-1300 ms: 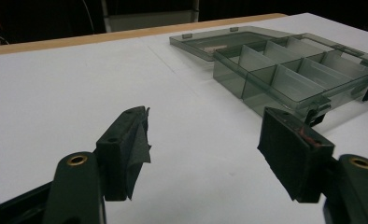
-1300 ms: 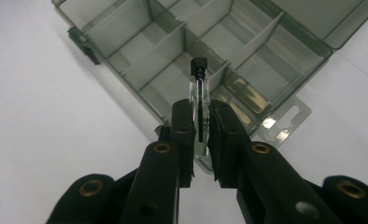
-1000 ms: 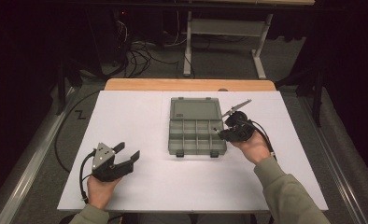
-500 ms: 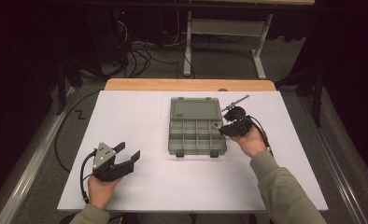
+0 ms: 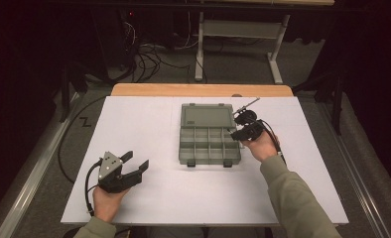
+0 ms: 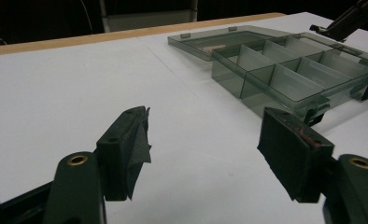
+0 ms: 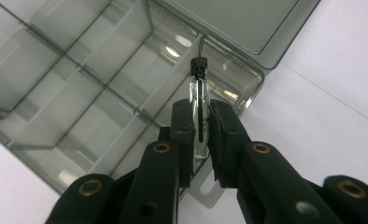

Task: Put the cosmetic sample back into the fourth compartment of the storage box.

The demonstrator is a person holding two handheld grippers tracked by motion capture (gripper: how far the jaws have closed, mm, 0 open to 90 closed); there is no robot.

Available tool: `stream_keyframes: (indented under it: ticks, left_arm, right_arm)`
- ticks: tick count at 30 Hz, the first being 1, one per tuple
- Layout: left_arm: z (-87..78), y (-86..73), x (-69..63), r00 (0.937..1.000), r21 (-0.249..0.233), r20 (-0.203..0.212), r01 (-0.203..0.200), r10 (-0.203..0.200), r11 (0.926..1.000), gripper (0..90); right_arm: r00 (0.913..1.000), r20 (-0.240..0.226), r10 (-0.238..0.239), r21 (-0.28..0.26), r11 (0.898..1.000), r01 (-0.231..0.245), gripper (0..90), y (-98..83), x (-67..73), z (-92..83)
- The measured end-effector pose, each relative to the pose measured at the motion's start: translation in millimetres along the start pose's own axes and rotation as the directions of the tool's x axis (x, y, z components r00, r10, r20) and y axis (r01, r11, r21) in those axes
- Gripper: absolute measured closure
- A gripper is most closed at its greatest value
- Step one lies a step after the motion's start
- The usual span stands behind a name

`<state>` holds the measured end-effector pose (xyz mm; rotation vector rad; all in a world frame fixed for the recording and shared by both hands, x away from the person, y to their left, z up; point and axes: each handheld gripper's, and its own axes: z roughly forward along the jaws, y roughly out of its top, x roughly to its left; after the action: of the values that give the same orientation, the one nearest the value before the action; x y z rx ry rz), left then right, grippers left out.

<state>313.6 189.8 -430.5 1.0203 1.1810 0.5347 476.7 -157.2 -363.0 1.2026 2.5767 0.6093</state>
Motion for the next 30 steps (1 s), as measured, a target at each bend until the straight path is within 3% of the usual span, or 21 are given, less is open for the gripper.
stream_keyframes:
  ticks: [10,30]
  left_arm:
    - [-1.5,-0.3,-2.0,0.9999,0.001,0.008,-0.008,0.008,1.0000,33.0]
    - [-0.1,-0.8,-1.7,0.9999,0.008,0.011,-0.004,0.004,1.0000,33.0]
  right_arm:
    - [0.9999,0.006,0.009,0.017,1.000,-0.009,77.5,3.9,0.0,15.2]
    - [0.9997,-0.020,0.012,-0.082,0.997,-0.013,81.3,-13.3,2.0,-8.2]
